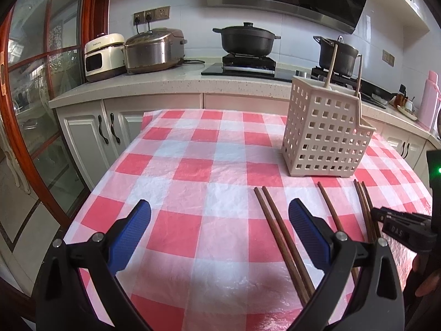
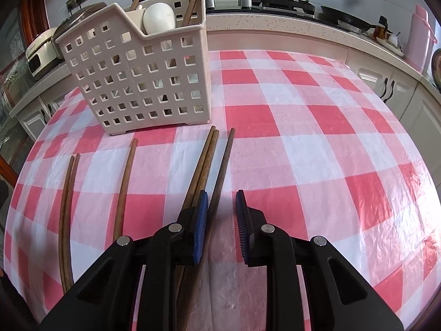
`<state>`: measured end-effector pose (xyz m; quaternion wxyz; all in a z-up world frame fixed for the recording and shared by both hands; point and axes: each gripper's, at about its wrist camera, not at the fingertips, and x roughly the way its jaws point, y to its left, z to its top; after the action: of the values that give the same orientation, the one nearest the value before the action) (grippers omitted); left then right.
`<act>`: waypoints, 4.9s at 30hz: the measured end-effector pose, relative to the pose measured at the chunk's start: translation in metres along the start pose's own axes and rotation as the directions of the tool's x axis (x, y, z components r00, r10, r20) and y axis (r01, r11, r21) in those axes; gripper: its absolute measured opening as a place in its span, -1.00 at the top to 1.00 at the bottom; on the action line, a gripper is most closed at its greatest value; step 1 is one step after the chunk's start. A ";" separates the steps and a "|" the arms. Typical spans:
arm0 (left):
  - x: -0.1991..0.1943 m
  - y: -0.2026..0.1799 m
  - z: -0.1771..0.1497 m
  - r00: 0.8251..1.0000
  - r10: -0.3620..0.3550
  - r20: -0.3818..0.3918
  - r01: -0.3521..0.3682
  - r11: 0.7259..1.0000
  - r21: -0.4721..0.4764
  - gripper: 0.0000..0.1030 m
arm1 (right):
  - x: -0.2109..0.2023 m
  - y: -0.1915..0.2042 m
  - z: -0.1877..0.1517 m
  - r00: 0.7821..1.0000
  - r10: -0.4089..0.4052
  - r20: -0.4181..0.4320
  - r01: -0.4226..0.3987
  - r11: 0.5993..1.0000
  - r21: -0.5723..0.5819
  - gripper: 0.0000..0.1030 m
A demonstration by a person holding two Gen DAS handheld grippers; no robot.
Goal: Organize utensils
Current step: 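Grasp a brown chopstick with the right gripper while the left gripper grasps another, then lift both chopsticks upright and carry them above the white caddy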
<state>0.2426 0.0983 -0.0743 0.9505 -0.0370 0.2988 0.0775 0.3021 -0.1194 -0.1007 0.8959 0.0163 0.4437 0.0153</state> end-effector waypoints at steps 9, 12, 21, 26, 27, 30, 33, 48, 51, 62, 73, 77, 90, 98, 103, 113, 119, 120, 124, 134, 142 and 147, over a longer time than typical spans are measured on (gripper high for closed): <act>0.017 -0.012 -0.004 0.994 -0.028 -0.104 0.027 1.000 -0.013 -0.83 | -0.001 -0.010 -0.001 1.000 0.020 -0.001 -0.020 1.000 -0.015 0.87; 0.027 -0.019 -0.007 0.987 -0.035 -0.154 0.033 0.999 -0.017 -0.63 | -0.003 -0.017 -0.004 0.999 0.044 -0.001 -0.044 0.999 -0.008 0.87; 0.056 -0.032 -0.018 0.963 -0.023 -0.269 0.015 0.999 -0.033 -0.11 | -0.006 -0.032 -0.008 0.994 0.108 -0.003 -0.108 0.994 0.004 0.87; 0.059 -0.040 -0.018 0.963 0.002 -0.271 -0.007 1.000 -0.017 -0.09 | -0.006 -0.038 -0.008 0.991 0.134 -0.004 -0.134 0.991 0.011 0.87; 0.061 -0.041 -0.019 0.960 0.006 -0.278 -0.011 1.000 -0.015 -0.07 | -0.006 -0.039 -0.008 0.990 0.139 -0.005 -0.139 0.990 0.011 0.87; 0.064 -0.043 -0.020 0.958 0.003 -0.288 -0.009 1.000 -0.020 -0.03 | -0.006 -0.041 -0.009 0.988 0.152 -0.005 -0.152 0.988 0.011 0.87; 0.066 -0.047 -0.020 0.955 0.007 -0.297 -0.010 1.000 -0.008 0.09 | -0.006 -0.043 -0.008 0.988 0.157 -0.006 -0.157 0.987 0.013 0.87; 0.067 -0.058 -0.019 0.954 -0.004 -0.299 0.021 0.998 0.055 0.82 | -0.003 -0.037 -0.004 0.994 0.113 -0.003 -0.113 0.993 -0.042 0.87; 0.065 -0.056 -0.020 0.955 -0.024 -0.297 0.039 0.998 0.045 0.83 | -0.004 -0.038 -0.006 0.993 0.115 0.004 -0.115 0.993 -0.028 0.87; 0.026 -0.046 -0.006 0.975 -0.100 -0.197 0.102 0.995 0.000 0.88 | -0.056 -0.043 -0.003 0.978 0.155 0.140 -0.155 0.988 -0.012 0.88; -0.049 -0.038 0.014 0.988 -0.153 0.010 0.153 0.988 -0.005 0.88 | -0.123 -0.031 -0.005 0.944 0.185 0.273 -0.177 0.983 -0.054 0.88; -0.072 -0.034 0.017 0.985 -0.160 0.064 0.161 0.987 -0.005 0.88 | -0.144 -0.029 -0.007 0.929 0.197 0.313 -0.185 0.980 -0.066 0.88; -0.123 -0.039 0.017 0.970 -0.174 0.168 0.172 0.985 0.027 0.88 | -0.184 -0.027 -0.018 0.897 0.209 0.388 -0.188 0.978 -0.093 0.88; -0.132 -0.040 0.021 0.965 -0.179 0.191 0.175 0.984 0.038 0.88 | -0.198 -0.024 -0.018 0.882 0.215 0.418 -0.188 0.976 -0.107 0.88; -0.134 -0.043 0.026 0.962 -0.183 0.204 0.176 0.983 0.053 0.88 | -0.204 -0.020 -0.017 0.876 0.216 0.432 -0.184 0.976 -0.116 0.88; -0.141 -0.045 0.033 0.956 -0.189 0.227 0.177 0.982 0.070 0.88 | -0.210 -0.013 -0.013 0.865 0.223 0.448 -0.180 0.974 -0.137 0.88; -0.141 -0.048 0.039 0.953 -0.192 0.233 0.177 0.981 0.084 0.88 | -0.211 -0.012 -0.006 0.861 0.226 0.456 -0.181 0.973 -0.141 0.88; -0.141 -0.049 0.040 0.953 -0.193 0.234 0.177 0.980 0.086 0.88 | -0.211 -0.012 -0.005 0.860 0.226 0.457 -0.181 0.973 -0.141 0.88; -0.140 -0.051 0.046 0.950 -0.196 0.242 0.179 0.980 0.092 0.88 | -0.213 -0.011 -0.001 0.856 0.226 0.464 -0.178 0.973 -0.146 0.88; -0.138 -0.061 0.069 0.940 -0.215 0.266 0.186 0.974 0.130 0.88 | -0.211 -0.010 0.021 0.845 0.226 0.485 -0.168 0.973 -0.159 0.88; -0.133 -0.072 0.099 0.927 -0.247 0.282 0.210 0.965 0.155 0.88 | -0.207 -0.008 0.047 0.837 0.223 0.499 -0.157 0.973 -0.170 0.88; -0.131 -0.079 0.121 0.917 -0.261 0.301 0.218 0.961 0.168 0.88 | -0.206 -0.006 0.064 0.829 0.222 0.514 -0.150 0.972 -0.178 0.88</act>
<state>0.2183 0.0178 0.1021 0.9889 0.0023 0.1383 -0.0546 0.2286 -0.1353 0.1017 0.9767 0.0047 0.1734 0.1265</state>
